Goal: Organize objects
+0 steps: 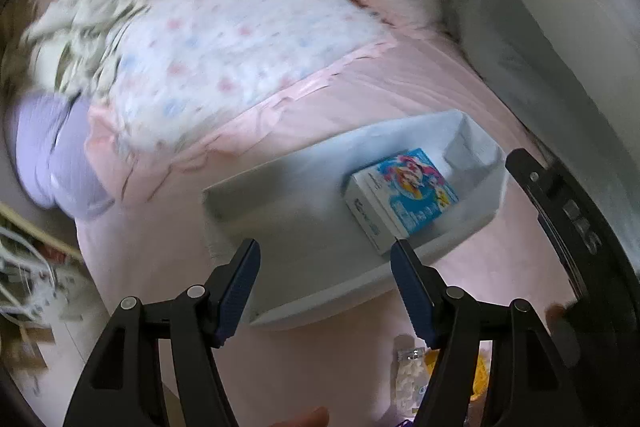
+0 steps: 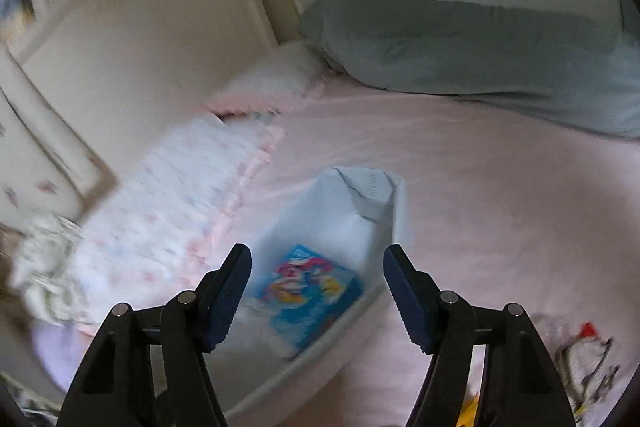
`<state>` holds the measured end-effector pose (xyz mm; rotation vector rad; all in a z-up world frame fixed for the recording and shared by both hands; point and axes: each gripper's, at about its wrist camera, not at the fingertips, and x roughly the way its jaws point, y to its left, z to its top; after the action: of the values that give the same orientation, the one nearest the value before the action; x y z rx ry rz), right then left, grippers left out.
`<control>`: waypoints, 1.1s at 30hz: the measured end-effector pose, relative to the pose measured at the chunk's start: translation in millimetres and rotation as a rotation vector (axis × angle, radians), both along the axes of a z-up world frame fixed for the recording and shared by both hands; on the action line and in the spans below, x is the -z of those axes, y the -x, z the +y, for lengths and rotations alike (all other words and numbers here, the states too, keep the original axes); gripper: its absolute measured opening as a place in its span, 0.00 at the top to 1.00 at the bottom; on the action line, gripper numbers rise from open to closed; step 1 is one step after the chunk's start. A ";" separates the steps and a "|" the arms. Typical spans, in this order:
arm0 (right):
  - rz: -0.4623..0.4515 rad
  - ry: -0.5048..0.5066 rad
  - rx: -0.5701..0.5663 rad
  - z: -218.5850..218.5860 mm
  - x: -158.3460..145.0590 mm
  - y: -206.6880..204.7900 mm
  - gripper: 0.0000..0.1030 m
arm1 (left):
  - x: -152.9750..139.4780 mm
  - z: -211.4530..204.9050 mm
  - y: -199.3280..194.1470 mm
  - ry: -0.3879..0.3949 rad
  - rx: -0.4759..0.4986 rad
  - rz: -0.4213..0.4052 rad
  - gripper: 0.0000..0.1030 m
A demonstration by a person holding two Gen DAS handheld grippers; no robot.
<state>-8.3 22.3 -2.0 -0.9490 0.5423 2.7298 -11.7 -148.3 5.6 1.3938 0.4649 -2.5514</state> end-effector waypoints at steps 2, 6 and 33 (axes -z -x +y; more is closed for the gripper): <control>-0.024 0.012 0.264 11.8 1.7 -19.6 0.34 | -4.2 14.8 -0.2 0.044 0.043 0.020 0.35; -0.126 0.030 0.372 32.5 12.0 -47.3 0.34 | -7.7 48.4 -1.3 0.040 0.160 0.058 0.35; -0.724 0.254 0.516 113.7 128.8 -109.4 0.01 | 152.4 156.5 10.4 0.215 0.369 -0.166 0.18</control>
<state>101.1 136.0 -130.8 -1.4972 0.8366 1.7326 -22.1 8.1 -146.8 1.7193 -0.1040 -2.6236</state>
